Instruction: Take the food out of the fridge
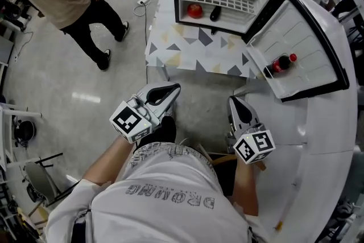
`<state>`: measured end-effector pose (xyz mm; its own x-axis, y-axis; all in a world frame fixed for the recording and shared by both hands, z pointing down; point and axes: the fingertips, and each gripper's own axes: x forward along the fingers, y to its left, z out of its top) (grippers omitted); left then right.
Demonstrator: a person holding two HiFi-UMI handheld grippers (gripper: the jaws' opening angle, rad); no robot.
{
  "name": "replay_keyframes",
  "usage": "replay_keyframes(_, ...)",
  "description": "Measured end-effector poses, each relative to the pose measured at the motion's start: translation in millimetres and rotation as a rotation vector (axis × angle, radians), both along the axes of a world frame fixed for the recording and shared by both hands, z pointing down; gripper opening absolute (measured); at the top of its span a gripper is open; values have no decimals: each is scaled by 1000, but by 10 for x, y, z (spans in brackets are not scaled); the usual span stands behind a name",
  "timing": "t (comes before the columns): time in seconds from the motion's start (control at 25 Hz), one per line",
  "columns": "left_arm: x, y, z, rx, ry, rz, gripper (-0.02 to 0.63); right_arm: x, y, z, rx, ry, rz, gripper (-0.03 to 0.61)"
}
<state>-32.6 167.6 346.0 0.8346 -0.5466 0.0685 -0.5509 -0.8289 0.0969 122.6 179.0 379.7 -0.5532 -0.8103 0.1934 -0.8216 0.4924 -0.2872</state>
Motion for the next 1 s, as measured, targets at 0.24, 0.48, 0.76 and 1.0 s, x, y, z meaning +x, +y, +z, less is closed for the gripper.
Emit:
replay_keyframes(0.24,-105,-551,81,-21,2,17,8,-129,-507,72,-23,7,12,-8)
replay_keyframes(0.48,-218,-1094,144,-37,6,31,8,-283,-1010,132,-42,12,18,-8)
replay_keyframes(0.76,-298,-1601,218,-50,4,62,8,-407,-1497,178,-62,22,38,-8)
replay_keyframes(1.0,-354,-1979,247,-66,4,91,8,-519,-1853,204,-83,30,58,-8)
